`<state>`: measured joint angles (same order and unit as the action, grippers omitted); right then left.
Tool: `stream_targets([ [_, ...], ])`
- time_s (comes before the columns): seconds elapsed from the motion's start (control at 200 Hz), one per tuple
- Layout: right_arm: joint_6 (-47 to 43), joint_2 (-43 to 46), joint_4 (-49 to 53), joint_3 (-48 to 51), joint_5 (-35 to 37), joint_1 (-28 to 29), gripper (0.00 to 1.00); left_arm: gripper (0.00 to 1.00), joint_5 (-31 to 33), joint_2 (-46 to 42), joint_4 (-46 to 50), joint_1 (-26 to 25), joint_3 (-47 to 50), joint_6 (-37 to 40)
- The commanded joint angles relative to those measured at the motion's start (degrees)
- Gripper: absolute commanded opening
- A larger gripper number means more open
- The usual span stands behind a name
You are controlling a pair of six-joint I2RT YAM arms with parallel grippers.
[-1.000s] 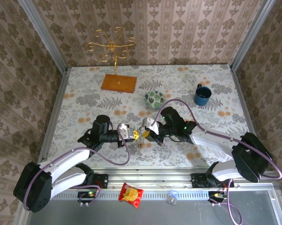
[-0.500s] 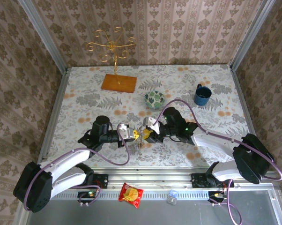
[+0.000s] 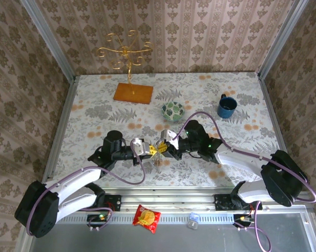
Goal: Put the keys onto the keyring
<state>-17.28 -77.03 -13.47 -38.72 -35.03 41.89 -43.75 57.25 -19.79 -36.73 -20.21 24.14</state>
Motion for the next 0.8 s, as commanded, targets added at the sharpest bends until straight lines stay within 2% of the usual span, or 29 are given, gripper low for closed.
stream_targets([
  [0.0,0.4,-0.8,-1.5,-0.8,-1.6,0.1,0.05,0.0,-1.5,-0.1,-2.4,-0.4,0.5,-1.2],
  [0.035,0.3,-0.7,-1.4,-0.9,-1.7,0.1,0.0,0.0,-0.6,-0.3,-2.3,-0.4,0.5,-1.2],
  [0.09,-0.1,-0.4,-0.8,-1.0,-1.4,0.1,0.0,0.0,1.6,-0.9,-1.8,-0.5,0.4,-1.5],
  [0.115,-0.3,-0.2,-0.2,-1.2,-1.1,0.1,0.0,0.06,2.6,-1.3,-1.2,-0.5,0.4,-1.3],
  [0.135,-0.7,0.1,0.6,-1.4,-0.5,0.1,0.0,0.15,3.3,-1.5,-0.4,-0.5,0.4,-1.0],
  [0.175,-1.4,0.6,2.2,-1.9,0.5,0.2,0.0,0.24,4.5,-2.2,1.3,-0.7,0.1,-0.1],
  [0.25,-4.0,1.0,6.6,-3.2,2.0,0.8,0.0,0.29,6.5,-3.3,5.5,-1.1,-1.0,1.9],
  [0.45,-10.2,0.7,16.4,-7.6,5.7,3.1,0.0,0.23,6.4,-2.8,14.7,-1.7,-5.4,6.7],
  [0.575,-13.8,0.1,21.5,-10.6,7.4,4.5,0.0,0.17,5.5,-1.2,17.4,-2.0,-7.5,9.0],
  [0.725,-16.5,-1.0,25.1,-14.0,8.7,6.0,0.0,0.14,4.2,0.9,20.6,-2.4,-10.0,11.4],
  [0.795,-17.5,-1.6,26.7,-15.7,9.1,6.6,0.0,0.06,4.3,1.4,21.2,-2.7,-10.8,12.0],
])
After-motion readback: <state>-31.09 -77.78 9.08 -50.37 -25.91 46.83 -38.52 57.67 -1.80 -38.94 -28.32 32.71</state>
